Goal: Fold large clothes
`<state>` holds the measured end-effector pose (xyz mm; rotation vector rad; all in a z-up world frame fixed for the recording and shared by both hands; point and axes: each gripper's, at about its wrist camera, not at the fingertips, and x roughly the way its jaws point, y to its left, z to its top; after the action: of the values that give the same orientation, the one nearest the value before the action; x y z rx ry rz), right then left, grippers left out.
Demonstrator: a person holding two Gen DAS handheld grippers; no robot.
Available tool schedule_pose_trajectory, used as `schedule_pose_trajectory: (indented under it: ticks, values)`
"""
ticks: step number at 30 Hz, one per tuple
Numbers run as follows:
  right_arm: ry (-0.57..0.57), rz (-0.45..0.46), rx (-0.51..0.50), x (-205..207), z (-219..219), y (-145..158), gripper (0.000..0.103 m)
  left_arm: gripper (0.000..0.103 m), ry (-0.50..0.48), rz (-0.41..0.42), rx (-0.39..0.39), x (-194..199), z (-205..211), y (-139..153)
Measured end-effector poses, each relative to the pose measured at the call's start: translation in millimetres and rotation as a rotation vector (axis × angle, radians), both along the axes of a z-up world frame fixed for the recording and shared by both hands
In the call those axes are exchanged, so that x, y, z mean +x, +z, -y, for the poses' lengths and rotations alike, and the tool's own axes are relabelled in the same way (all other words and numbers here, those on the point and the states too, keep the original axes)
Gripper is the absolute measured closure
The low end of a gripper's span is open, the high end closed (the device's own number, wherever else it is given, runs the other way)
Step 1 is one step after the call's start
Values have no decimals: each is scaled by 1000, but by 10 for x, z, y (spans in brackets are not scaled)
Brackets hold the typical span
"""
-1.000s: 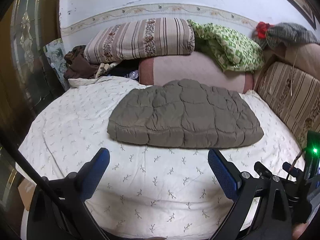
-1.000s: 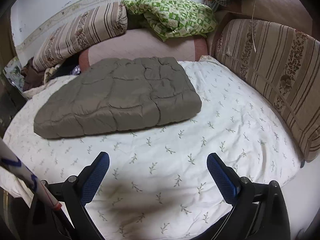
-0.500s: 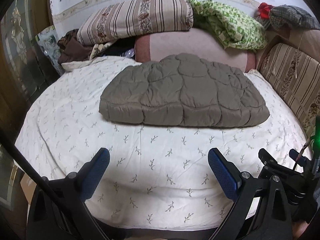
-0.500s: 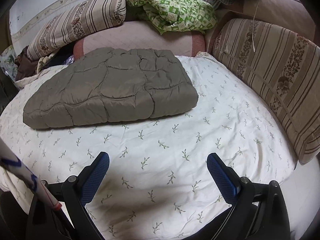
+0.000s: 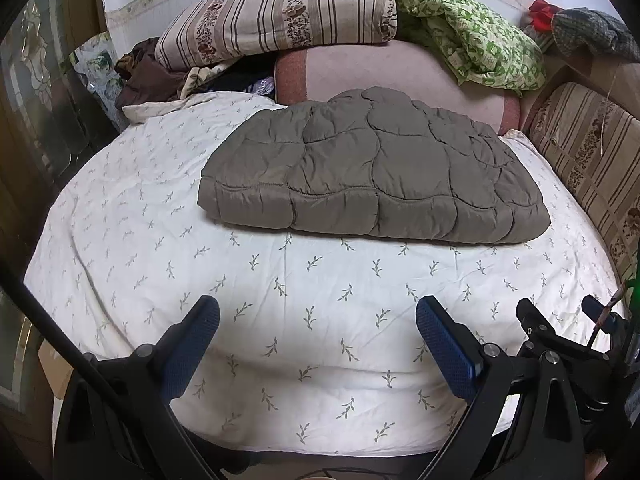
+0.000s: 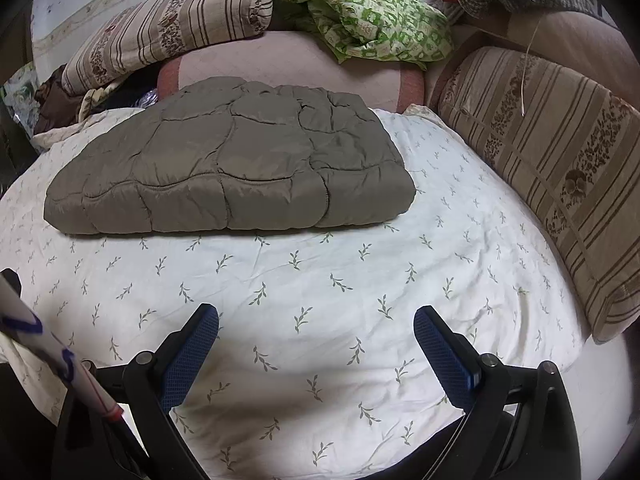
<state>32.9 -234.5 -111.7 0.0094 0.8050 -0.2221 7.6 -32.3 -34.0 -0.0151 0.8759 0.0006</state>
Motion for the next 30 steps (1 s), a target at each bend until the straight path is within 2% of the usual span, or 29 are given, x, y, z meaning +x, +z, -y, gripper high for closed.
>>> schedule_pose_trajectory:
  ticks: [30]
  values:
    - [-4,-37,-14,21,-74,-110,3,5,9,-32,8,20,-6,-142]
